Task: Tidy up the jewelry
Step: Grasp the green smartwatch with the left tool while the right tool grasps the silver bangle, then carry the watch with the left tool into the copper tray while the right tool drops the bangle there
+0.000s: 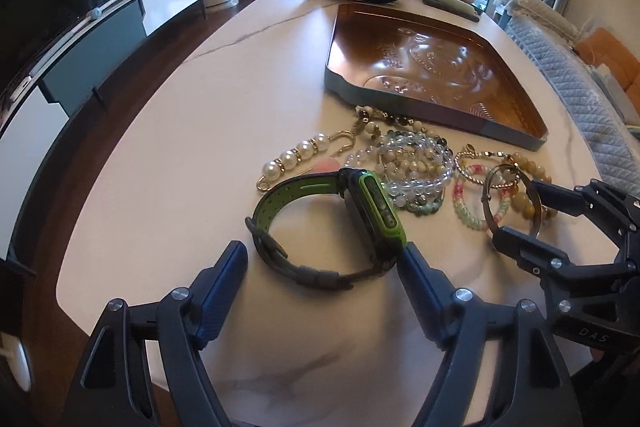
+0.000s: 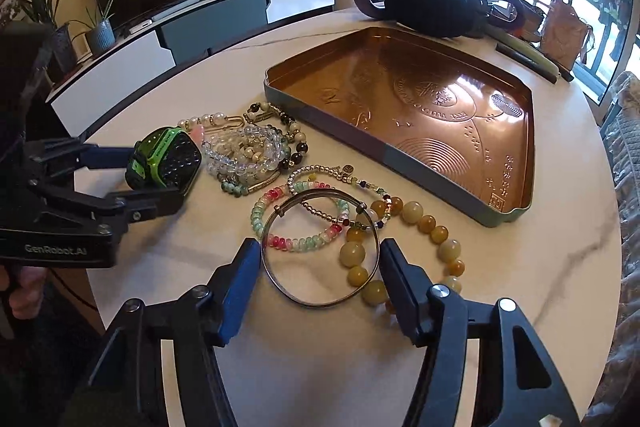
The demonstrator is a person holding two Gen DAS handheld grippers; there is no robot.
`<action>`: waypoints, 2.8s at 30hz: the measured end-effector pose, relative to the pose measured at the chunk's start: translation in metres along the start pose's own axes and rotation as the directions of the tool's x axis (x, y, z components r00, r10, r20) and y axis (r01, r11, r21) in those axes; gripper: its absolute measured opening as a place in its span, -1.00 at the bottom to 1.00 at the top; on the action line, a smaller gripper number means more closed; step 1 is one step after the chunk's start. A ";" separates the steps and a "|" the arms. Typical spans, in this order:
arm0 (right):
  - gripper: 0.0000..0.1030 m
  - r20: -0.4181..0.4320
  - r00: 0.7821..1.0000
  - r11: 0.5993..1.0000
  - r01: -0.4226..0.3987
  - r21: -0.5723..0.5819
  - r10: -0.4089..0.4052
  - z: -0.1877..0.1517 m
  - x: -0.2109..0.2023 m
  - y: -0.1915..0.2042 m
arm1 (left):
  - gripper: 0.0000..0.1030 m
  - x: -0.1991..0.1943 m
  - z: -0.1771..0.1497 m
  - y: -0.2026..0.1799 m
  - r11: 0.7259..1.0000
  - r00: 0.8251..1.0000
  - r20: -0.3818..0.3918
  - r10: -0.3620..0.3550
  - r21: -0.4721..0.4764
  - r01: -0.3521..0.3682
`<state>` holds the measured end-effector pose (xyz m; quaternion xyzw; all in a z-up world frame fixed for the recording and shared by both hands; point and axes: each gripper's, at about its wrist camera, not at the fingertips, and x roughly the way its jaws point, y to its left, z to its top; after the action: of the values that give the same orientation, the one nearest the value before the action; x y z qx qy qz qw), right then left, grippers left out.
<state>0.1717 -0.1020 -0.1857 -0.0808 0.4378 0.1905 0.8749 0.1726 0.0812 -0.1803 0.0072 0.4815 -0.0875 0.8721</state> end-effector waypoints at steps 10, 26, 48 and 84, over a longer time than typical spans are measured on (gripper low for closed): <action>0.14 0.013 1.000 1.000 -0.007 0.015 0.006 0.000 -0.004 -0.001 | 0.28 -0.014 -0.001 0.014 0.993 0.996 0.050 -0.080 -0.077 0.084; 0.14 0.044 0.999 0.996 -0.020 0.092 0.016 0.002 -0.018 -0.018 | 0.31 -0.001 -0.004 0.002 0.997 1.000 -0.001 -0.013 -0.070 0.013; 0.14 0.049 0.999 0.996 -0.015 0.083 0.011 0.001 -0.022 -0.017 | 0.09 -0.004 0.002 0.015 0.988 0.999 0.025 -0.039 -0.152 0.042; 0.13 0.392 0.911 0.976 0.047 0.211 -0.128 0.096 -0.094 -0.073 | 0.09 -0.085 0.113 -0.063 0.975 0.882 0.417 -0.220 0.101 0.195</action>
<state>0.2210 -0.1641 -0.0551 0.0273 0.2603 0.1193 0.9577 0.2132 0.0207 -0.0433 -0.0390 0.2748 -0.1934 0.9411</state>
